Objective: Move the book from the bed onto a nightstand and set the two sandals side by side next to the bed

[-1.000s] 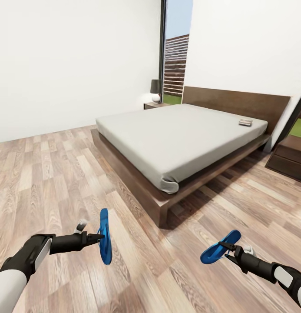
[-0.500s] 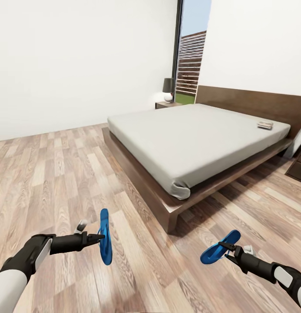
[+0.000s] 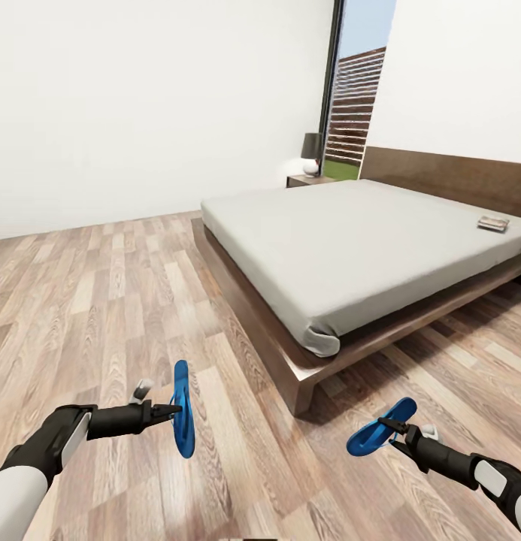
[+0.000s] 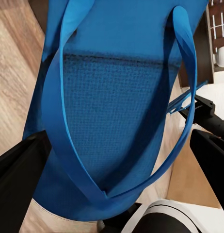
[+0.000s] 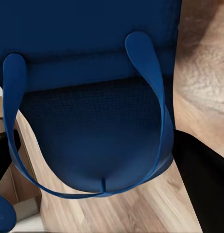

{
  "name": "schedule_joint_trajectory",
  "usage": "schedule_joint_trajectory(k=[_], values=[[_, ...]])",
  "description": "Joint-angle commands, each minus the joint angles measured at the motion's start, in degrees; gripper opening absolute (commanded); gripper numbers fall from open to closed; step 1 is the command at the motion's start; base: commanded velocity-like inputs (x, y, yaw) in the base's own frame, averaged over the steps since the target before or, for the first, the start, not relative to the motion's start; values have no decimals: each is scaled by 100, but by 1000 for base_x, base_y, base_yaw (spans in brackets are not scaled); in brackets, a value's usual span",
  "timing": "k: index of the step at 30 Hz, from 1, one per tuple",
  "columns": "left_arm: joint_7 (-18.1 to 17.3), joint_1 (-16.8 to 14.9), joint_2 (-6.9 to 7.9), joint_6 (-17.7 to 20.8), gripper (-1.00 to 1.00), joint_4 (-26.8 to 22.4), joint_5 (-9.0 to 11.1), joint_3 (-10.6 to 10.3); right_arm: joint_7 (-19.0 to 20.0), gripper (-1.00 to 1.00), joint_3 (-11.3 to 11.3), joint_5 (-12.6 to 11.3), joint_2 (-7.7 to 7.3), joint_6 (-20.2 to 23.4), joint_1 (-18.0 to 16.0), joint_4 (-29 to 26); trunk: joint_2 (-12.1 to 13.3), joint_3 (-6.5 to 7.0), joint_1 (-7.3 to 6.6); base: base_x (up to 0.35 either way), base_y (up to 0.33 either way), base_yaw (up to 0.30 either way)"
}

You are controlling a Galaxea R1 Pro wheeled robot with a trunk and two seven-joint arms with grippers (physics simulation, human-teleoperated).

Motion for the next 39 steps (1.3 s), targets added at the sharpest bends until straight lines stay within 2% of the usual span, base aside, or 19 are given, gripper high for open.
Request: schedule_joint_trajectory(k=[1, 12, 39], values=[[-9, -3, -2, 45, -100, 0, 11, 5, 5, -100, -22, -10, 1, 48, 0, -2, -2, -8, 0, 115, -173, 161], [-30, -3, 2, 45, -100, 0, 22, 9, 5, -100, -22, -8, 2, 48, 0, -2, -2, -40, 0, 88, -190, 157], [-42, -3, 10, 45, -100, 0, 29, 15, 5, -100, -18, -8, 4, 48, 0, -2, -2, -118, 0, -10, -224, 139]])
